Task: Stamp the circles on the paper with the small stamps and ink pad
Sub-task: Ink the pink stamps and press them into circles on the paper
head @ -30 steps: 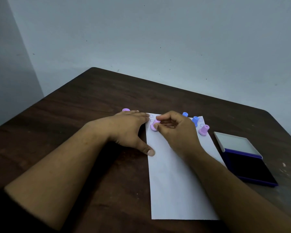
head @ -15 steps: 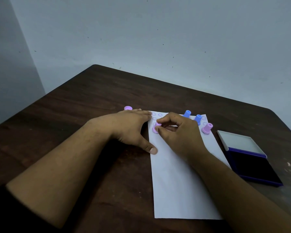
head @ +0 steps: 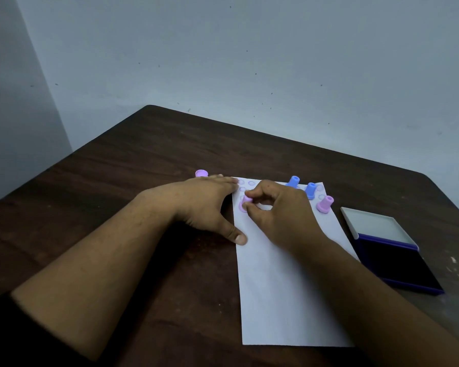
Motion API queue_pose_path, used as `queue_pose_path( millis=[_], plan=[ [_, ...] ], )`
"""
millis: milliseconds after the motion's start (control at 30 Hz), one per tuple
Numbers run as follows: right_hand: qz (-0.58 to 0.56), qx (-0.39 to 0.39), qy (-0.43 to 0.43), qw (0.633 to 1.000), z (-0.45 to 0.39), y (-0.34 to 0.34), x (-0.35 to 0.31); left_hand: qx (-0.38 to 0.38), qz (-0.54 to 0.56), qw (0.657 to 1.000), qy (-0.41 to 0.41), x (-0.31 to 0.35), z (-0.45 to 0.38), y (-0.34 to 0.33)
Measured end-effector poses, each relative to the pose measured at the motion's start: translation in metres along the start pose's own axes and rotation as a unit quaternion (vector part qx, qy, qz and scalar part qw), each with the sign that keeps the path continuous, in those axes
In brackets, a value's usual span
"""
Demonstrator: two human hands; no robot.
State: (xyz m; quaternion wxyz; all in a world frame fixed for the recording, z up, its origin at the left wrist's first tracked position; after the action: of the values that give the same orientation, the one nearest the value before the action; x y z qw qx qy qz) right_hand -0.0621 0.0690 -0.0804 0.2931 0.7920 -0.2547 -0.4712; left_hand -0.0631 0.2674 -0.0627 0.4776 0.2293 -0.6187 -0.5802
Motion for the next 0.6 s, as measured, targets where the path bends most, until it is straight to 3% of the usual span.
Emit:
queue_pose_path(
  millis=[433, 600],
  plan=[
    [0.031, 0.009, 0.035, 0.999, 0.0027, -0.0015, -0.001, -0.003, 0.012, 1.0, 0.008, 0.0, 0.0004, 0.0007],
    [-0.014, 0.007, -0.008, 1.0, 0.0041, -0.0035, 0.0031, -0.003, 0.013, 1.0, 0.013, 0.0006, 0.0012, 0.0015]
  ],
)
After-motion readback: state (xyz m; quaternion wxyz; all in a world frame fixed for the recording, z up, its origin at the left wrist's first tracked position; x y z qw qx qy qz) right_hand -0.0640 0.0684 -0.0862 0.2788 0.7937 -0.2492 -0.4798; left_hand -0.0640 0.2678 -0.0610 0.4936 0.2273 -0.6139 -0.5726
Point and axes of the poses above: each hand's wrist, its own z-axis away from the middle knuckle, its own y-axis out of the back of the hand, x = y × z, the point moved 1 cm from there along -z, towards the middle knuckle, and after that the axes turned 7 degrees about -y, right-handed, at the moved point
